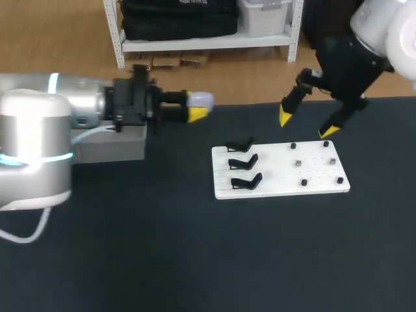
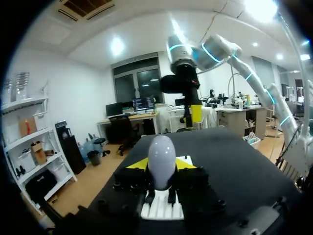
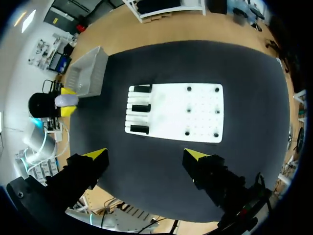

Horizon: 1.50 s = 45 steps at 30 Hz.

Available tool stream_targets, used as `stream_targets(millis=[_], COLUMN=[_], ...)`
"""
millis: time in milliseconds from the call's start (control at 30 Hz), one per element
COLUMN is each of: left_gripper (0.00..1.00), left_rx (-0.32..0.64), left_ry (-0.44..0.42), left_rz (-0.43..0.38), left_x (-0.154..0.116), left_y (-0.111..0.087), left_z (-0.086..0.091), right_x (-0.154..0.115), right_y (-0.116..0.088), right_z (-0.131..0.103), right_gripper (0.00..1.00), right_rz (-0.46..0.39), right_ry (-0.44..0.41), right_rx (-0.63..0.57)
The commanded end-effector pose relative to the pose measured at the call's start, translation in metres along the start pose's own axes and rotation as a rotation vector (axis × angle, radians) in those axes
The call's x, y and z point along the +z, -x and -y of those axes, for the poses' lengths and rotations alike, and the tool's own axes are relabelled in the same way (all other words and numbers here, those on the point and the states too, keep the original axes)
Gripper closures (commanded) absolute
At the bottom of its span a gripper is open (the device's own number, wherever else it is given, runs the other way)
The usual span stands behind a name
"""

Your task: Pick up each earbud case from the left stands, insert the matching earbuds, close the lid, and place the case in the box.

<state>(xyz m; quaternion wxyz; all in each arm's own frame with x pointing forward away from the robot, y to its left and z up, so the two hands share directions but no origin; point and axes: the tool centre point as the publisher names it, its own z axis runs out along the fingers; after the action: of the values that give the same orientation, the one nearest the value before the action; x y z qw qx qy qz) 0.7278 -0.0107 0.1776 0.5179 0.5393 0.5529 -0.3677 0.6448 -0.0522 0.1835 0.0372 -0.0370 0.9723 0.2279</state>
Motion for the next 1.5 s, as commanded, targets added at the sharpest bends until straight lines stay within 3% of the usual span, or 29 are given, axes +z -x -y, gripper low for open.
stream_targets(millis=[33, 167, 267, 433, 600, 900, 1033, 1067, 1100, 1133, 1167, 1367, 1500], left_gripper=[1.0, 1.0, 1.0, 1.0, 1.0, 0.98, 0.98, 0.82, 0.56, 0.11, 0.0, 0.0, 0.0], left_rx=[-0.003, -0.014, -0.045, -0.081, -0.144, -0.224, -0.234, -0.23, -0.234, -0.235, -0.234, -0.181, -0.144], left_ry=[0.035, 0.046, 0.067, 0.117, 0.13, 0.196, 0.208, 0.211, 0.211, 0.209, 0.212, 0.185, 0.154], left_rz=[0.011, 0.01, -0.057, -0.092, -0.174, -0.133, -0.121, -0.107, -0.115, -0.126, -0.136, -0.155, -0.179], left_x=[-0.098, -0.132, -0.151, -0.176, -0.188, -0.196, -0.194, -0.194, -0.194, -0.194, -0.194, -0.191, -0.181], left_y=[-0.024, -0.047, -0.064, -0.086, -0.112, -0.159, -0.164, -0.162, -0.161, -0.16, -0.159, -0.134, -0.109], left_z=[-0.016, -0.039, -0.058, -0.085, -0.105, -0.125, -0.133, -0.135, -0.137, -0.139, -0.14, -0.126, -0.099], right_x=[0.003, 0.005, 0.006, 0.007, 0.009, 0.013, 0.012, 0.012, 0.011, 0.011, 0.01, 0.007, -0.001], right_y=[-0.017, -0.026, -0.032, -0.041, -0.049, -0.052, -0.05, -0.049, -0.049, -0.048, -0.048, -0.049, -0.047], right_z=[0.007, 0.013, 0.014, 0.013, 0.012, 0.006, 0.002, 0.001, 0.001, 0.002, 0.002, 0.008, 0.018], right_gripper=[0.0, 0.0, 0.0, 0.0, 0.0, 0.0, 0.0, 0.0, 0.0, 0.0, 0.0, 0.0, 0.0], right_rz=[0.115, 0.116, 0.116, 0.114, 0.103, 0.086, 0.086, 0.086, 0.087, 0.089, 0.09, 0.094, 0.103], right_ry=[0.001, -0.007, -0.009, -0.014, -0.021, -0.032, -0.04, -0.041, -0.042, -0.043, -0.043, 0.014, 0.092], right_rx=[0.031, 0.078, 0.103, 0.141, 0.174, 0.183, 0.172, 0.172, 0.171, 0.171, 0.172, 0.227, 0.295])
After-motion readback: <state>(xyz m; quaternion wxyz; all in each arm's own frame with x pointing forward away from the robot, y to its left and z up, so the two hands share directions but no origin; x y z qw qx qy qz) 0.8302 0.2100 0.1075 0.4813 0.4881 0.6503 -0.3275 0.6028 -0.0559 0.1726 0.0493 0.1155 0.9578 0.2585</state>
